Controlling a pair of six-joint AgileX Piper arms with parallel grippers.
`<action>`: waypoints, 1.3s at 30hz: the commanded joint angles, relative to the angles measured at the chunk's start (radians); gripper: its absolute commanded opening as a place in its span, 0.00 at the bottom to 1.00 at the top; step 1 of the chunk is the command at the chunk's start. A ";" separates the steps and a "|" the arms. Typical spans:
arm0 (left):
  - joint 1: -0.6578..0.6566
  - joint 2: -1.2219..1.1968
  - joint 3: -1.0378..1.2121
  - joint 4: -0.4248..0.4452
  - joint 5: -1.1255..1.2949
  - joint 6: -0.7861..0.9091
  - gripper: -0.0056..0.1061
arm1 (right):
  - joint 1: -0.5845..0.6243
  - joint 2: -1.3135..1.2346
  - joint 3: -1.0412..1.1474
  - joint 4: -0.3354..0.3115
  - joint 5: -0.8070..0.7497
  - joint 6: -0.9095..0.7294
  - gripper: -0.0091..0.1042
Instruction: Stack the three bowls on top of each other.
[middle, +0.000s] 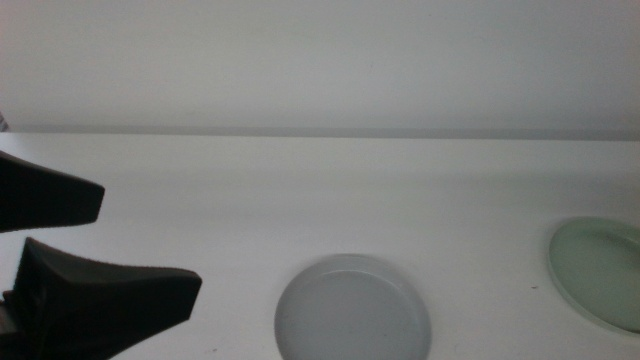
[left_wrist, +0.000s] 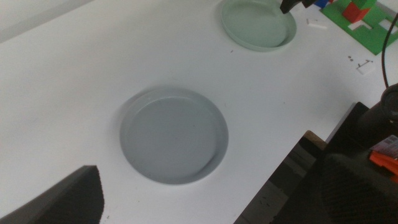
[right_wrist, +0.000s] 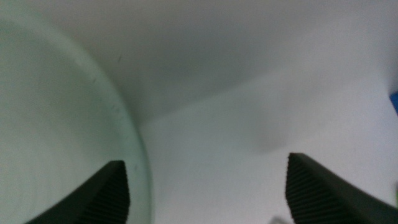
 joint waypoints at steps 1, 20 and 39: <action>0.001 -0.004 0.005 -0.004 -0.014 0.001 0.89 | -0.001 0.022 -0.010 0.008 -0.037 -0.003 0.64; 0.001 -0.004 0.005 -0.004 -0.012 0.001 0.89 | 0.039 -0.098 -0.010 0.061 0.014 -0.131 0.06; 0.001 -0.004 0.005 -0.004 -0.012 0.001 0.89 | 0.725 -0.257 -0.109 0.203 0.180 -0.038 0.06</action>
